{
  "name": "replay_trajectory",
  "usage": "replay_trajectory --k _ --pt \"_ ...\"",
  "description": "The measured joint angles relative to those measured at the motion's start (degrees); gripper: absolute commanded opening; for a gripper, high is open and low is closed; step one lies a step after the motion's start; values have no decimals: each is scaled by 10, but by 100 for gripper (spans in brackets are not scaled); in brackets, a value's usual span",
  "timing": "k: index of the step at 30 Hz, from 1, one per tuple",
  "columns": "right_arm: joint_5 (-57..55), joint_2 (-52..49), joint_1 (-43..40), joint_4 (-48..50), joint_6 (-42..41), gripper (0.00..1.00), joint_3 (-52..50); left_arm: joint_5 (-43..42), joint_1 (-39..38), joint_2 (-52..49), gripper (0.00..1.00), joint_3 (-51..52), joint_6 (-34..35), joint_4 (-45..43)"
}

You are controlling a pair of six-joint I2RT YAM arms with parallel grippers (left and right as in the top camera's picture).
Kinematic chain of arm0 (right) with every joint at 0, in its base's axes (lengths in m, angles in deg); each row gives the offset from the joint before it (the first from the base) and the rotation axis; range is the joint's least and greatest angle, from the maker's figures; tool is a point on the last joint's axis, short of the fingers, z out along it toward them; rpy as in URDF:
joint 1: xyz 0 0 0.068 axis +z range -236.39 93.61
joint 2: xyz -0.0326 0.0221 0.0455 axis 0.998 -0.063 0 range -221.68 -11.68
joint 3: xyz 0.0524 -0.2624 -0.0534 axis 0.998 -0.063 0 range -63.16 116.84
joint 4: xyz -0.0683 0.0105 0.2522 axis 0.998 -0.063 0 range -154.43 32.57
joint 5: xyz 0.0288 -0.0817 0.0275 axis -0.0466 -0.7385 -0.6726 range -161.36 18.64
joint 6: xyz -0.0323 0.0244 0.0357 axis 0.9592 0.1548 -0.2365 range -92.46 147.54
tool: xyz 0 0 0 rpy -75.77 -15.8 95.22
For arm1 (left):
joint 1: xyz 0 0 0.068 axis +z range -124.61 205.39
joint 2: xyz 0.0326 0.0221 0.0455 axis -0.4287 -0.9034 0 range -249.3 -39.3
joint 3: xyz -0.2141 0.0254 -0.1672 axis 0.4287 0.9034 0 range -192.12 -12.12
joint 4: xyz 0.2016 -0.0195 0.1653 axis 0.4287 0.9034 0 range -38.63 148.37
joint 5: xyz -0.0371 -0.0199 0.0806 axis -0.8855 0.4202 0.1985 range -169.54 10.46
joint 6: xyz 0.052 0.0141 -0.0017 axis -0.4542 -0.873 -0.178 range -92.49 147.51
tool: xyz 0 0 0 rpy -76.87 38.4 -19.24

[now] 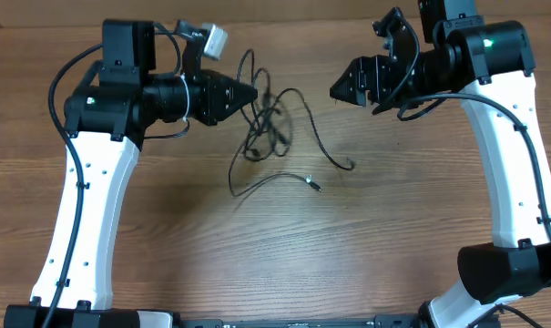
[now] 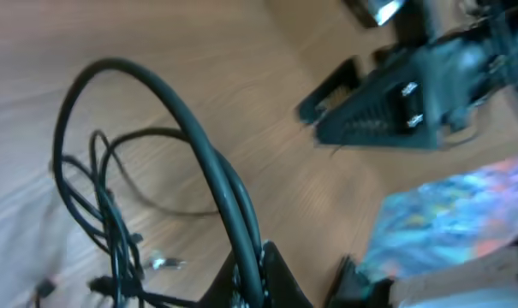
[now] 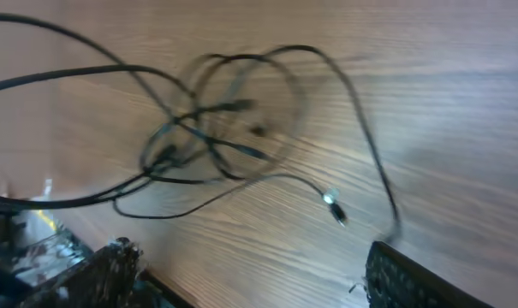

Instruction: Untangle cables

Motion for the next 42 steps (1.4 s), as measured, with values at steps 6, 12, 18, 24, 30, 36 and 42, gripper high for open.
replay_trajectory --k 6,12,18,24,30,36,42 --pt "43 3 52 113 -30 66 -120 -40 0 0 4 0 178 -75" --pt "75 2 107 176 -53 65 -147 2 0 0 4 0 244 -51" --pt "249 2 107 202 165 73 -147 160 -1 0 4 1 469 24" --pt "161 -1 167 291 167 67 -148 146 -1 0 4 1 549 25" --pt "71 -22 215 312 126 4 -148 126 -1 0 4 1 555 25" --pt "60 -23 189 299 55 4 -148 138 -1 1 56 0 442 47" --pt "36 9 112 294 -49 4 -139 219 -1 1 58 1 222 144"
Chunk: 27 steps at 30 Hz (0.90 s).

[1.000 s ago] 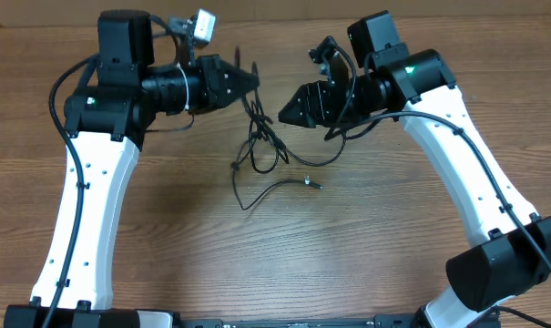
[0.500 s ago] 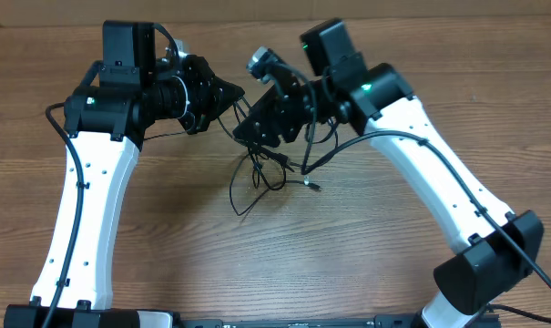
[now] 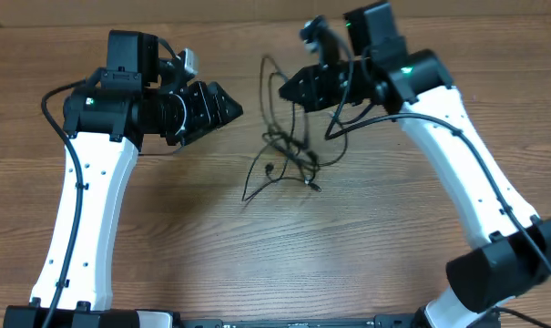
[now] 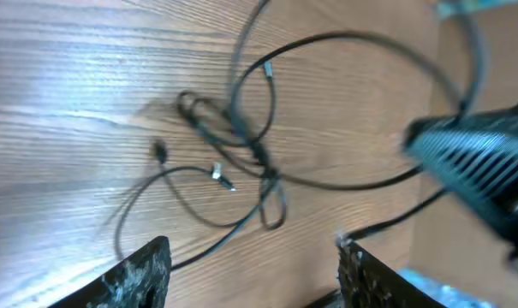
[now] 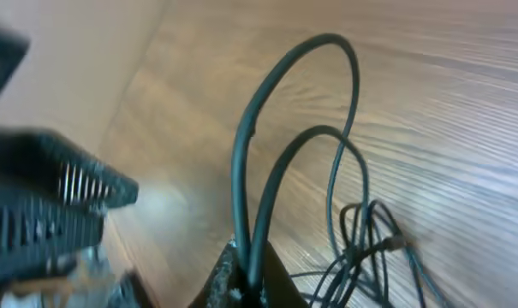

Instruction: Untangle cables

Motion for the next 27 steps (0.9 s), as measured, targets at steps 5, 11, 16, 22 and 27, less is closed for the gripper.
replay_trajectory --k 5,11,16,22,27 --pt "-137 11 -7 -16 -219 4 6 -18 -33 0 52 0 -84 17" --pt "-150 11 -15 2 -328 4 6 82 -172 -2 56 0 -23 7" --pt "-130 11 -28 -3 -333 4 6 173 -223 -75 40 0 42 -38" --pt "-119 11 -28 -21 -327 4 6 200 -229 -183 31 0 81 -97" --pt "-119 11 -28 -37 -316 4 6 240 -230 -216 4 0 93 -126"
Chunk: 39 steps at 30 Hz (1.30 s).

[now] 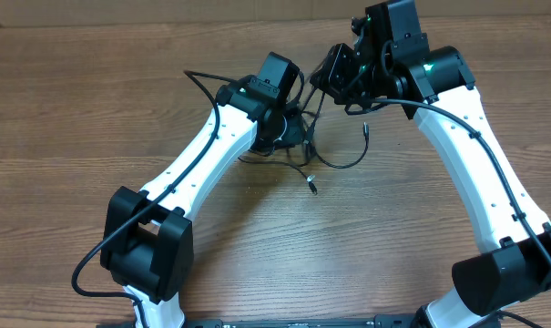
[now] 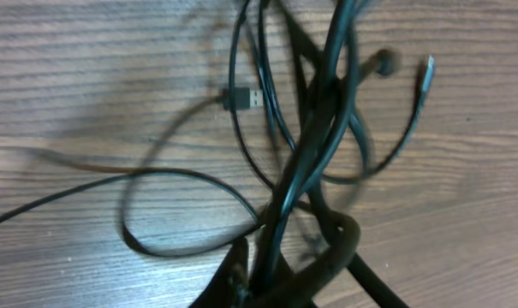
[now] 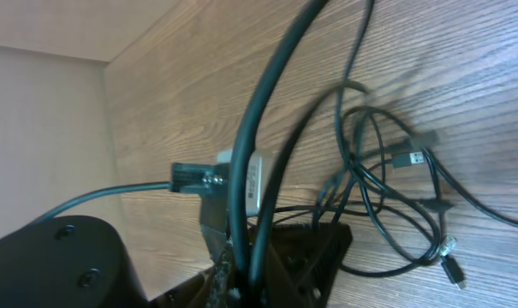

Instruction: Untangle cables

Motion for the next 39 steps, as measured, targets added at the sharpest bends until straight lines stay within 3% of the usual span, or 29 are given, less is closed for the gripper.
replay_trajectory --k 5,7,11,18,20,21,23,28,31,34,37,39 --pt "-17 0 -23 -54 15 4 0 25 33 25 4 -1 -11 47" --pt "-25 0 -84 -75 26 4 0 30 77 124 4 -5 -24 87" --pt "-45 0 -125 -107 44 4 0 37 99 264 4 -19 -46 113" --pt "-79 0 -128 -142 124 4 -12 146 125 330 6 -21 -34 151" --pt "-55 0 -128 -131 147 4 -12 168 125 329 22 -21 -24 189" --pt "-24 0 -128 -116 169 4 -12 184 125 322 43 -21 -16 238" --pt "22 0 -128 -111 189 4 -12 189 127 302 50 -22 -19 259" --pt "106 0 -128 -110 205 4 -12 84 129 239 43 -22 -128 216" --pt "146 0 -126 -111 207 4 -3 -74 127 207 41 -22 -244 138" --pt "155 -1 -106 -121 200 4 46 -169 120 174 51 -22 -290 87" --pt "165 -2 -93 -123 173 4 145 -274 120 163 60 -22 -290 6" --pt "170 -2 -94 -127 148 4 202 -298 120 163 61 -22 -286 -10"
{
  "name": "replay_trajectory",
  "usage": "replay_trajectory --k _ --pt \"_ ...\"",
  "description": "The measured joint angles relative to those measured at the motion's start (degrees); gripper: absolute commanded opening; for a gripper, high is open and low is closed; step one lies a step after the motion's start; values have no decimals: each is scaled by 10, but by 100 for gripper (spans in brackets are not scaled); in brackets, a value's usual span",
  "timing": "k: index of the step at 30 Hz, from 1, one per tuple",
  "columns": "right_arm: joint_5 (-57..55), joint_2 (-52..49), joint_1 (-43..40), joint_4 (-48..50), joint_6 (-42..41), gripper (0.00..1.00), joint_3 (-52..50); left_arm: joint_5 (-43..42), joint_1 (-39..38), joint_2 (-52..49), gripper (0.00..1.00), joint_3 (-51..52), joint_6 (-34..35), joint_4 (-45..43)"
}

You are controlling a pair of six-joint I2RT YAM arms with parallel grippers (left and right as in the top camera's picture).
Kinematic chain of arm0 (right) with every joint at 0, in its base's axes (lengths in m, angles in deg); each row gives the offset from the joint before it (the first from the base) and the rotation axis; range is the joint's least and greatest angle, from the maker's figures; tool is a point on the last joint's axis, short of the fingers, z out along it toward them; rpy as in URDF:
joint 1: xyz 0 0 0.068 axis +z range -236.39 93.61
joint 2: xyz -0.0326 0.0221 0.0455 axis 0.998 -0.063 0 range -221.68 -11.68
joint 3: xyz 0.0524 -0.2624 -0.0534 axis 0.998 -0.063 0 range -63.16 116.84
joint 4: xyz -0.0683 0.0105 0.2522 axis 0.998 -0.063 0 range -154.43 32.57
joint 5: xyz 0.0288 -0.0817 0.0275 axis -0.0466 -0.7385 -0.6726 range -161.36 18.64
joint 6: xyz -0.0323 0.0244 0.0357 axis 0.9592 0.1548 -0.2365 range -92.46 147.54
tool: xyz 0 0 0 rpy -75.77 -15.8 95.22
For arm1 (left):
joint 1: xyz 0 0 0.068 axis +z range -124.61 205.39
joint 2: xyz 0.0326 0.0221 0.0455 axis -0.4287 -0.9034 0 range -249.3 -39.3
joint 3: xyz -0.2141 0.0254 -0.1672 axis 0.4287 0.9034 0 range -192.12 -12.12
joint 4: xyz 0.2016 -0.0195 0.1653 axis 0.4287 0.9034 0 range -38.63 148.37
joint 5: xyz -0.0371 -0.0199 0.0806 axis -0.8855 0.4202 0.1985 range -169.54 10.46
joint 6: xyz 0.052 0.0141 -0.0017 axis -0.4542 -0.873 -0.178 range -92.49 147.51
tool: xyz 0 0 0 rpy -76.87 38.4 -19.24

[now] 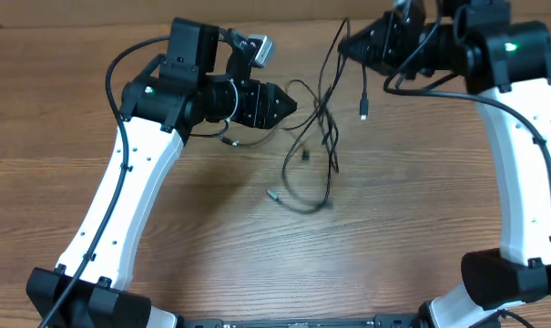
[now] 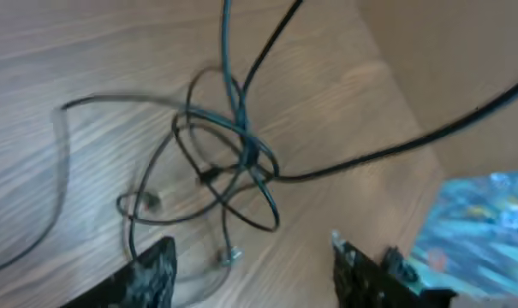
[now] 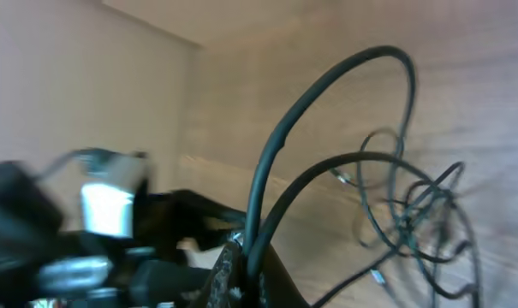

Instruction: Untangle cables

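Note:
A tangle of thin black cables (image 1: 328, 128) hangs from my right gripper (image 1: 346, 41) at the back of the table, its lower loops (image 1: 302, 196) resting on the wood. In the right wrist view the gripper (image 3: 246, 252) is shut on two strands that arch upward as a loop (image 3: 327, 128). My left gripper (image 1: 289, 105) points right, just left of the hanging strands. The left wrist view shows that gripper (image 2: 252, 244) open and holding nothing, with the knot of the tangle (image 2: 241, 162) beyond it. A loose plug (image 1: 362, 114) dangles right of the strands.
The wooden table (image 1: 211, 237) runs to a wall along its back edge (image 1: 284, 7). The left arm (image 1: 129, 173) crosses the left half, the right arm (image 1: 521, 155) stands along the right side. A small plug end (image 1: 270, 193) lies at the front of the loops.
My left gripper was shut on strands in the middle of the tangle; now it is open, empty and further left. My right gripper still holds its strands, now further right, and the loops lie spread lower on the table.
First my left gripper held a cable loop left of the tangle while the right stood open to the right. Then the left was open and the right was shut on a loop. Then both gripped the tangle close together. Now only the right holds it.

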Motion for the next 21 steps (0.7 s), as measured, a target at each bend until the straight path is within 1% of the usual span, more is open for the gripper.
replay_trajectory --k 2,5,7,9,12,17,21 --pt "10 3 0 4 -22 4 31 -14 -3 0 63 0 2 -10" --pt "14 4 0 0 -39 4 35 -21 -23 0 64 0 31 -27" --pt "14 4 0 0 -43 4 35 -23 -56 -12 63 0 59 -58" --pt "12 4 0 -7 -47 4 35 -23 -86 -41 64 0 72 -85" --pt "12 4 0 -16 -45 4 35 -12 -90 -48 65 0 49 -109" --pt "10 4 0 -28 -38 4 35 34 -92 -49 62 0 30 -162" --pt "10 4 0 -33 -34 4 35 44 -109 -50 54 0 28 -191"
